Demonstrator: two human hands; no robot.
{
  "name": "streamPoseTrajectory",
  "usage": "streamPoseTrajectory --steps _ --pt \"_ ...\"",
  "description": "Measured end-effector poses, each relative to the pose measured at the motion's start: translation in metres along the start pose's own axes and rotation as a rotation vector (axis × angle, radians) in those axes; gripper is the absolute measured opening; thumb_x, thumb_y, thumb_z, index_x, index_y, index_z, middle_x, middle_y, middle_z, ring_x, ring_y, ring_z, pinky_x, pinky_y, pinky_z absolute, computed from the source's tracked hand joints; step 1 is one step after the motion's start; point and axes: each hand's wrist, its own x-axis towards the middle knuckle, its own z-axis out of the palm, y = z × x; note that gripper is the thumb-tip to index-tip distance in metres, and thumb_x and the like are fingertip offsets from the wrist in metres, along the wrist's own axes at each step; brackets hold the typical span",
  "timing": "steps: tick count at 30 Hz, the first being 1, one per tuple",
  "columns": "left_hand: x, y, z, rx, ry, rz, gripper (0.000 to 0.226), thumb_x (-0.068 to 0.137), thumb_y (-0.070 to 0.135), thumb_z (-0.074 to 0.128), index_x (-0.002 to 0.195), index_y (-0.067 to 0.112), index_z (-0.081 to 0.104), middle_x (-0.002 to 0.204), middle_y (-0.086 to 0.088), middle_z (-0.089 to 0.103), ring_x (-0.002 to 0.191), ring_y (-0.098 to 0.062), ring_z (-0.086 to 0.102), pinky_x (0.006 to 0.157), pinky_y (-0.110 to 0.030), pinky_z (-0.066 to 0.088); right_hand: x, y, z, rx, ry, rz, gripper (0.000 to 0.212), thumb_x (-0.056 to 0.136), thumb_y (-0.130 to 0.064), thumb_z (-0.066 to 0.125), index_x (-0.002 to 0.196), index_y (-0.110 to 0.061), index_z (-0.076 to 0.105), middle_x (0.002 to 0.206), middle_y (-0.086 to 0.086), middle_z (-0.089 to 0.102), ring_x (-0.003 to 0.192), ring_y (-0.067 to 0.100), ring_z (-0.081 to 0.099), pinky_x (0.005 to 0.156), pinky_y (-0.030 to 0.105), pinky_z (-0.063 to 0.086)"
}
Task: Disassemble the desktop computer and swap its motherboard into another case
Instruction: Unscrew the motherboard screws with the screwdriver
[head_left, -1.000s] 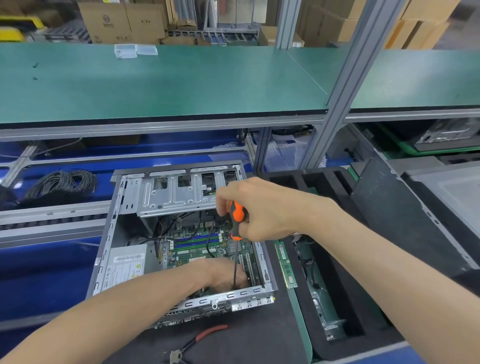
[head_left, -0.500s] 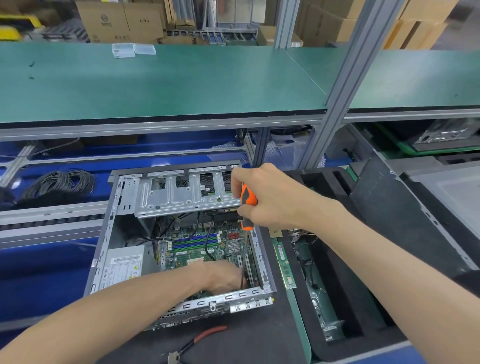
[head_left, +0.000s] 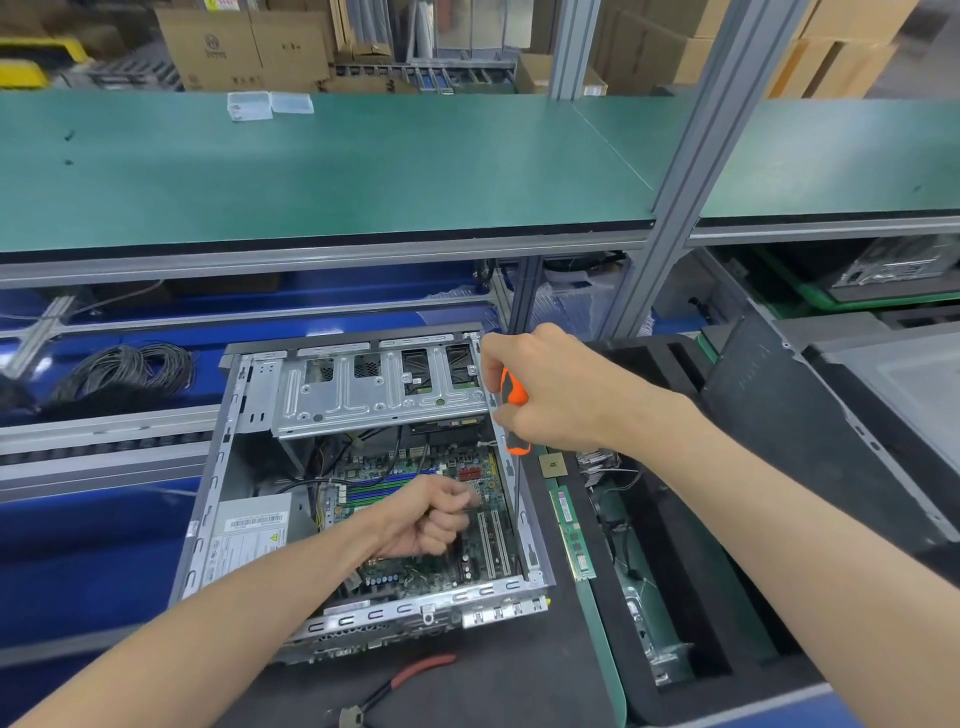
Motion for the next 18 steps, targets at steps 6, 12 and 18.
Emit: streamPoseTrajectory --steps 6,12,18 --pt "0.0 0.007 0.002 -0.076 0.113 0.098 0.02 0.1 0.0 0.037 0.086 0.012 0.045 0.059 -0.001 0.032 0.04 -0.007 0.018 0.032 -0.017 0.018 0.004 0.001 0.001 0.004 -0.002 0.008 0.023 0.077 -0.013 0.064 0.087 -0.026 0.048 0.069 -0.008 0.053 0.066 0.007 0.05 0.055 0.031 0.04" --pt "-0.001 0.015 -0.002 -0.136 0.124 0.203 0.028 0.088 -0.009 0.047 0.067 0.007 0.056 0.071 -0.015 0.055 0.036 -0.002 0.02 0.03 -0.012 0.021 0.005 0.002 0.005 -0.009 0.008 0.001 0.022 0.078 -0.015 0.064 0.089 -0.026 0.048 0.068 -0.007 0.051 0.066 0.011 0.051 0.053 0.029 0.035" --pt "-0.004 0.014 -0.009 -0.287 0.014 0.235 0.018 0.074 -0.008 0.051 0.067 0.01 0.049 0.061 -0.006 0.043 0.033 -0.002 0.024 0.027 -0.014 0.021 0.005 0.004 0.007 -0.005 0.003 0.002 0.022 0.078 -0.016 0.064 0.089 -0.026 0.048 0.068 -0.008 0.049 0.064 0.008 0.048 0.051 0.028 0.034"
